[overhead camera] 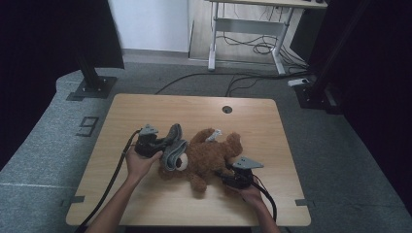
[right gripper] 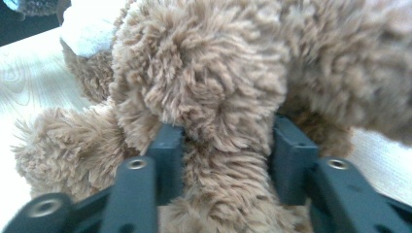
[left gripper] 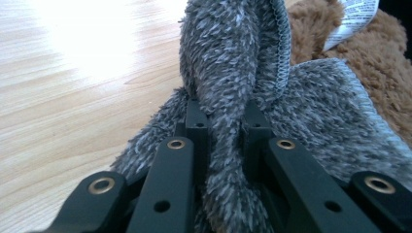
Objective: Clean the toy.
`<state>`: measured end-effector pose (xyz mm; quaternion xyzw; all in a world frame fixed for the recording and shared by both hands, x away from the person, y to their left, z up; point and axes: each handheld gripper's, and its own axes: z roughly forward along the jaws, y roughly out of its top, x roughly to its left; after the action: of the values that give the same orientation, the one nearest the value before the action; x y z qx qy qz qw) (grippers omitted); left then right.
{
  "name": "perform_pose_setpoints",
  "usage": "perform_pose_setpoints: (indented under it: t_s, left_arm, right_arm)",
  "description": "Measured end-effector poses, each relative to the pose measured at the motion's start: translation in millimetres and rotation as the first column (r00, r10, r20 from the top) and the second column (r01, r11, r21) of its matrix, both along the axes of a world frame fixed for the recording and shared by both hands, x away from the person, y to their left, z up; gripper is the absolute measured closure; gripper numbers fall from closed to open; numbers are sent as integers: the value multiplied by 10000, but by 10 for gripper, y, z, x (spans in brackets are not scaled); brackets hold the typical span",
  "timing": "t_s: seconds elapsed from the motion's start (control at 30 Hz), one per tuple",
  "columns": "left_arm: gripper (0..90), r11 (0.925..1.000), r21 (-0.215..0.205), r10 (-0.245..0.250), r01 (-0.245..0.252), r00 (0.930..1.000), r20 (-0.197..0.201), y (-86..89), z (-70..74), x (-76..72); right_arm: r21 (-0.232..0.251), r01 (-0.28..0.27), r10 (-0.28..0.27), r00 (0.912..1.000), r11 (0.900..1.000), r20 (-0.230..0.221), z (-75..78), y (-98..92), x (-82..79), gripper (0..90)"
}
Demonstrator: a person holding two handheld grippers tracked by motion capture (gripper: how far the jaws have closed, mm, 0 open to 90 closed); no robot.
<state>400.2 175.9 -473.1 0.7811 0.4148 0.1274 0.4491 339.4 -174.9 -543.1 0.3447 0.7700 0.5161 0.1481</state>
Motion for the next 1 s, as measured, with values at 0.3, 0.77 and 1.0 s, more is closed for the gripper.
perform_pose_setpoints:
  t_s: [0.3, 0.77, 1.0]
  left_arm:
    - [788, 9999, -79, 107, -105, 9994, 323, 28, -49, -3]
    - [792, 9992, -358, 216, -193, 9978, 626, 28, -165, -42]
    - [791, 9988, -445, 206, -180, 9981, 584, 39, -154, -34]
  right_arm:
    - [-287, 36, -44, 9995, 9996, -297, 105, -19, 52, 275]
    - [-45, -22, 11, 9754, 10000, -2205, 442, 85, 545, 130]
    - [-171, 210, -246, 9699, 9996, -2423, 353, 206, 593, 350]
